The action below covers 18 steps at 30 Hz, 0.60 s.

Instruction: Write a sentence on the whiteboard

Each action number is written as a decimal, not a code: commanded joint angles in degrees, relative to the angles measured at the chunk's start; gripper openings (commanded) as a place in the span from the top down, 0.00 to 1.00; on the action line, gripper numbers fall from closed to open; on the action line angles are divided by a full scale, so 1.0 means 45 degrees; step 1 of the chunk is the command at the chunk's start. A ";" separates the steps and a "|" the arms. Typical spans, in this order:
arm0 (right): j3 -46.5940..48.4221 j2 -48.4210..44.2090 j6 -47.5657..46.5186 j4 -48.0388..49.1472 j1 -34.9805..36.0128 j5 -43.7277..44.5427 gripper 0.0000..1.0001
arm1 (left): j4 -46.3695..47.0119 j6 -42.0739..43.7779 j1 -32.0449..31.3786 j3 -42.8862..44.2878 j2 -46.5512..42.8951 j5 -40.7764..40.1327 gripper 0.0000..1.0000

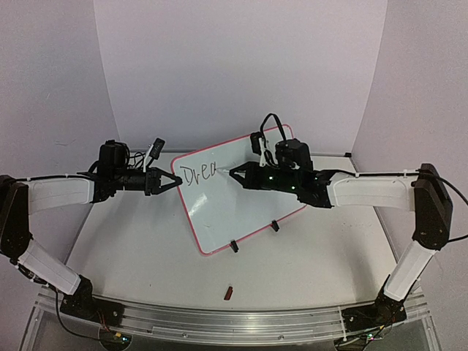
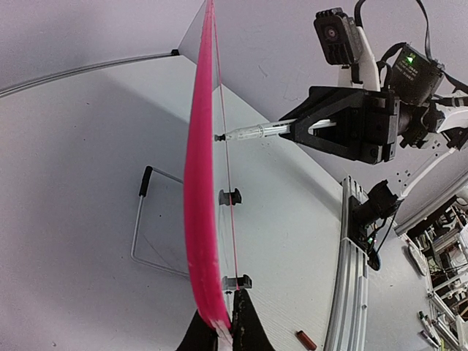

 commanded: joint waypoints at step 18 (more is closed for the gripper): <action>-0.0218 -0.0856 -0.0193 -0.0282 -0.0077 0.0852 1.00 | -0.0643 0.1463 -0.0338 0.0076 -0.0102 -0.0086 1.00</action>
